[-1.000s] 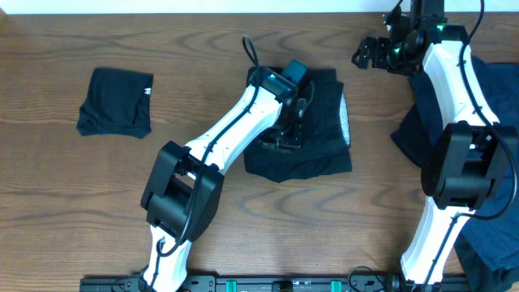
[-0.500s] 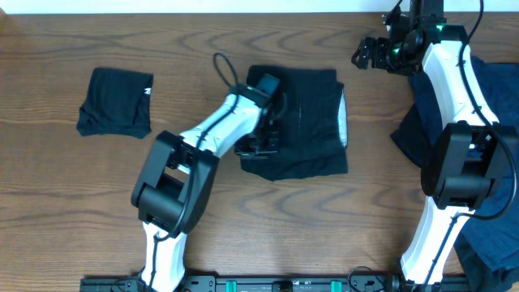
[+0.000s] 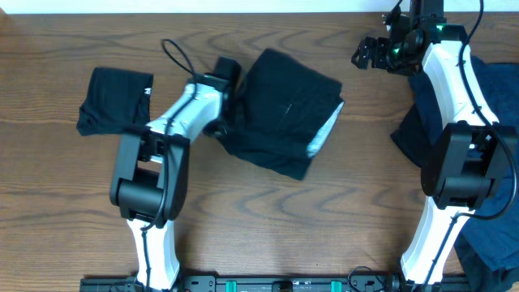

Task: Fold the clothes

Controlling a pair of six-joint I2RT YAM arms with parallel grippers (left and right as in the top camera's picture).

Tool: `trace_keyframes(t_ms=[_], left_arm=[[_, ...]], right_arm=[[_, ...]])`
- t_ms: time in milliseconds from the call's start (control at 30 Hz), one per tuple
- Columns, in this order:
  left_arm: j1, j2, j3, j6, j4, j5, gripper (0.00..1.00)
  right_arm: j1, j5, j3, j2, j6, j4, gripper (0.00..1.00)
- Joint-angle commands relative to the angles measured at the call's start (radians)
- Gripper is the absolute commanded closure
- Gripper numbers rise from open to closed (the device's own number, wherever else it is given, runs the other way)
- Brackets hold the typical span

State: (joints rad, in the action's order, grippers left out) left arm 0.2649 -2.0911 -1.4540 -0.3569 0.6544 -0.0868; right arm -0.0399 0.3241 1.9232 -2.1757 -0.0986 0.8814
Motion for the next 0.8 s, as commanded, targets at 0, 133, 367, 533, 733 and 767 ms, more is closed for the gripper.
trace_keyframes(t_ms=[0, 133, 367, 533, 733, 767], left_arm=[[-0.063, -0.016, 0.004, 0.05, -0.097, 0.077, 0.93], [-0.118, -0.016, 0.001, 0.05, -0.255, 0.074, 0.93], [-0.133, 0.029, -0.141, 0.053, -0.091, 0.049, 0.67], [-0.075, 0.151, -0.161, 0.027, 0.068, 0.031, 0.41], [-0.019, 0.183, -0.157, -0.095, 0.256, 0.015, 0.78], [-0.009, 0.179, -0.147, -0.098, 0.287, 0.012, 0.91]], right_arm=[[0.0, 0.0, 0.008, 0.004, -0.001, 0.001, 0.01], [0.0, 0.0, 0.008, 0.004, -0.001, 0.001, 0.01], [0.0, 0.0, 0.008, 0.004, -0.001, 0.001, 0.01], [0.0, 0.0, 0.008, 0.004, -0.001, 0.001, 0.01], [0.0, 0.0, 0.008, 0.004, -0.001, 0.001, 0.01], [0.0, 0.0, 0.008, 0.004, -0.001, 0.001, 0.01]])
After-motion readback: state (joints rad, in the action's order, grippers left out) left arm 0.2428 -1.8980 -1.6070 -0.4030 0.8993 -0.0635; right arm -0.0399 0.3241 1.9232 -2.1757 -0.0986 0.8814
